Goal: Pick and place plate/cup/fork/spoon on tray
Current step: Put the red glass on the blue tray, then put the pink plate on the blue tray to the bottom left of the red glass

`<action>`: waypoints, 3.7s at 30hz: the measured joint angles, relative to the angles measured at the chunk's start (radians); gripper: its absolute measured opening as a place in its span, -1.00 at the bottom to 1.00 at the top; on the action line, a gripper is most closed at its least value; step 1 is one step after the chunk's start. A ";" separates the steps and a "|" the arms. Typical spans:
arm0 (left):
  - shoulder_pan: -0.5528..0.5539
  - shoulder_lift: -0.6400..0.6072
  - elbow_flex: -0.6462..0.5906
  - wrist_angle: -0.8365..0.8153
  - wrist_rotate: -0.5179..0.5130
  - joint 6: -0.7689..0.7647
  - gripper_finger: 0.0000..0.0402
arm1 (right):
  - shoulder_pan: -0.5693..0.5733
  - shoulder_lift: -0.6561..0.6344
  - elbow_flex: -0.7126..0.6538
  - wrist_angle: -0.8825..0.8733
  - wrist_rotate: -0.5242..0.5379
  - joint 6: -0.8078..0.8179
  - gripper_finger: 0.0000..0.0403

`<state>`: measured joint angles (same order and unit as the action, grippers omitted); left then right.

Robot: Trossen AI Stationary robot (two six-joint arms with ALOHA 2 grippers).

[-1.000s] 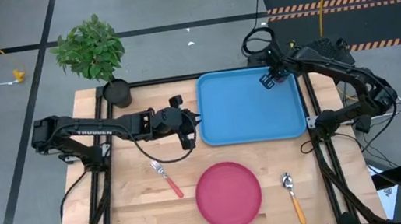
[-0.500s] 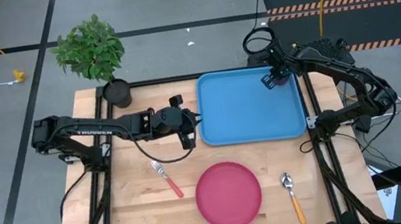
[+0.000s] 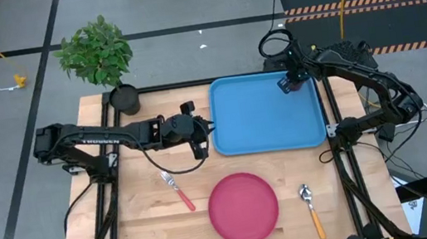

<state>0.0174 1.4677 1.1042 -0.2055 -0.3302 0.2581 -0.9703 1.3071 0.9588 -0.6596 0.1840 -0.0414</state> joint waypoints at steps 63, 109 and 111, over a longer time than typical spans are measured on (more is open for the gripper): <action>-0.322 0.000 0.001 0.122 -0.001 -0.159 -0.60 | 1.667 0.073 -0.146 0.515 -0.138 0.397 -0.38; -0.380 0.000 0.001 0.127 -0.006 -0.223 -0.60 | 1.692 0.332 -0.145 0.732 -0.134 0.149 -0.55; -0.380 0.000 0.001 0.127 -0.006 -0.223 -0.60 | 1.692 0.333 -0.145 0.714 -0.133 0.148 -0.52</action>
<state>-0.3626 1.4677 1.1049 -0.0784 -0.3367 0.0352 0.7216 1.6398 0.8139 0.0548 0.0509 0.1067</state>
